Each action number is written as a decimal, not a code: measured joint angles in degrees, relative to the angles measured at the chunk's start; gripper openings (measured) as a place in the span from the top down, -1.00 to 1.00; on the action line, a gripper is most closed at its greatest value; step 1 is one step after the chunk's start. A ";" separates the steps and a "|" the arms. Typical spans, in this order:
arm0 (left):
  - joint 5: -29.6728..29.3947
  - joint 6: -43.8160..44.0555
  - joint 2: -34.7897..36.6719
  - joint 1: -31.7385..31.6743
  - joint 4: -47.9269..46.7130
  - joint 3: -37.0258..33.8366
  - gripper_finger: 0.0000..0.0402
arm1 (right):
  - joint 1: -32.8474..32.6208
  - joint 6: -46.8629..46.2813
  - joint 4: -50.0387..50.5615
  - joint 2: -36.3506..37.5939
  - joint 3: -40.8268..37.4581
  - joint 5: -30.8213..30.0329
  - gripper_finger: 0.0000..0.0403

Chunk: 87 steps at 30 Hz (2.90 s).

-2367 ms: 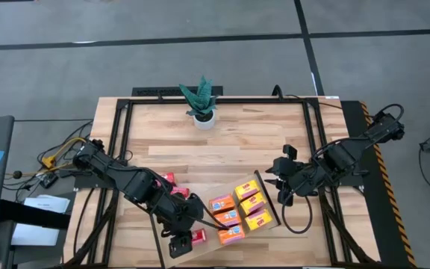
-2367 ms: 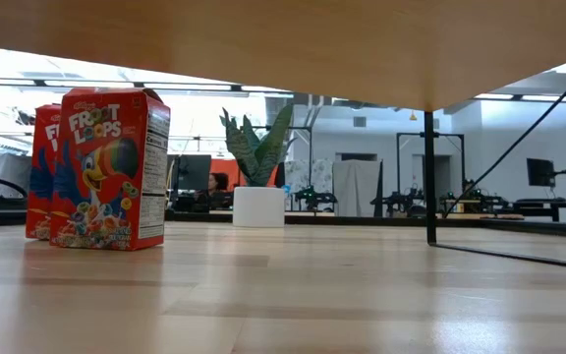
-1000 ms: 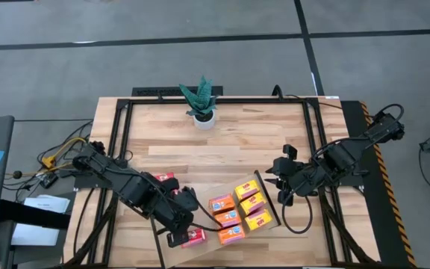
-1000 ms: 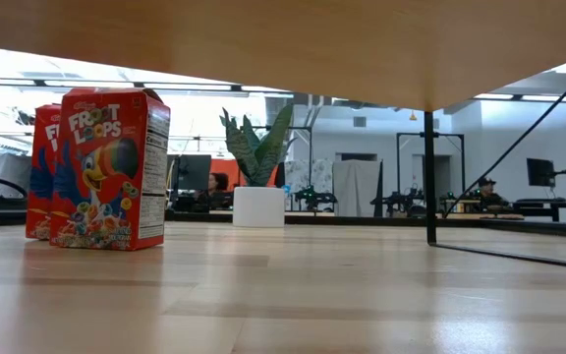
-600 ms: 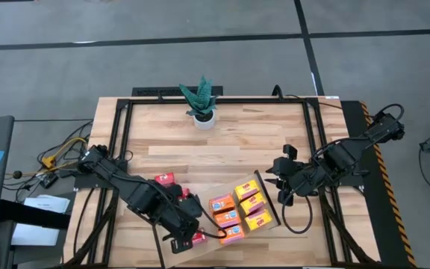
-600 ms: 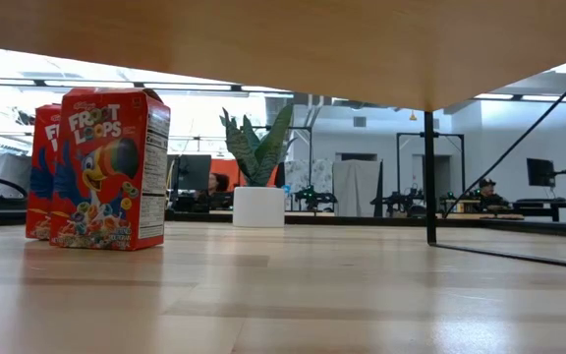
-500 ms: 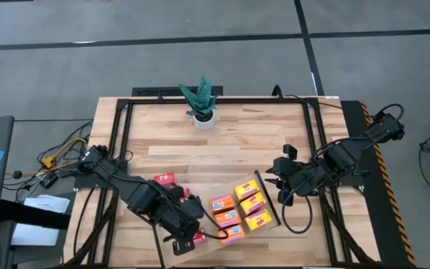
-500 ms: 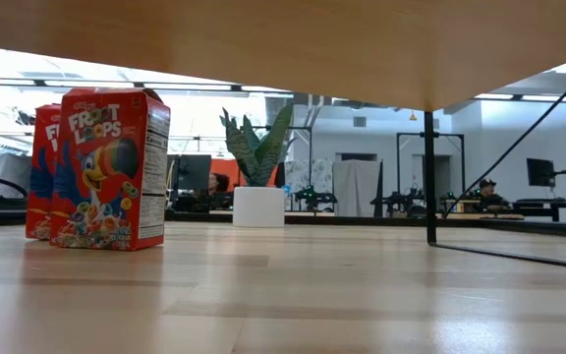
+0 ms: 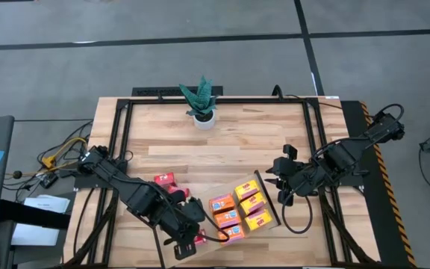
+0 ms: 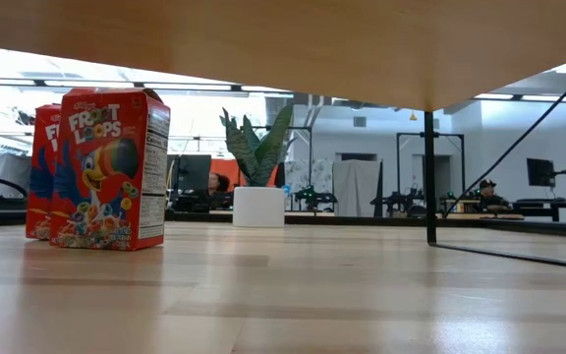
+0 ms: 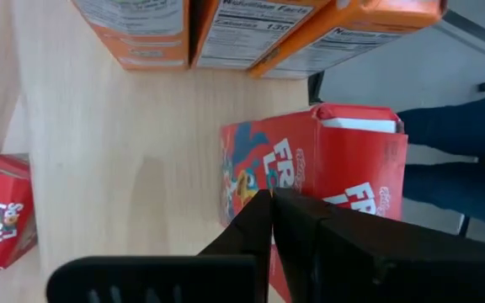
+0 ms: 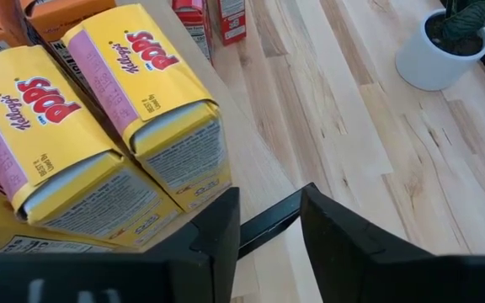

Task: Stack cereal on shelf
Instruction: Put the top red cereal box on the shelf

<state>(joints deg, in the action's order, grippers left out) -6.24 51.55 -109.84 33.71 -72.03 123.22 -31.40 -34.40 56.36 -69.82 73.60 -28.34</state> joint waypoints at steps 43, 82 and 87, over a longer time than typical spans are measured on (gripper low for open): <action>-3.66 -8.67 -1.97 -0.55 -3.27 -2.72 1.00 | 0.00 -0.06 0.02 -0.02 0.00 0.00 0.25; 1.35 -4.91 0.53 -2.71 -2.23 -3.43 1.00 | 0.00 -0.02 0.12 -0.02 0.00 0.01 0.32; -3.09 -2.82 2.89 -0.07 -3.21 -3.43 1.00 | 0.00 0.02 0.23 -0.02 0.00 0.00 0.30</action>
<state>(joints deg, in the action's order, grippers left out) -9.33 48.73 -106.95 33.65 -75.24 119.79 -31.40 -34.38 56.59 -69.84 73.60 -28.34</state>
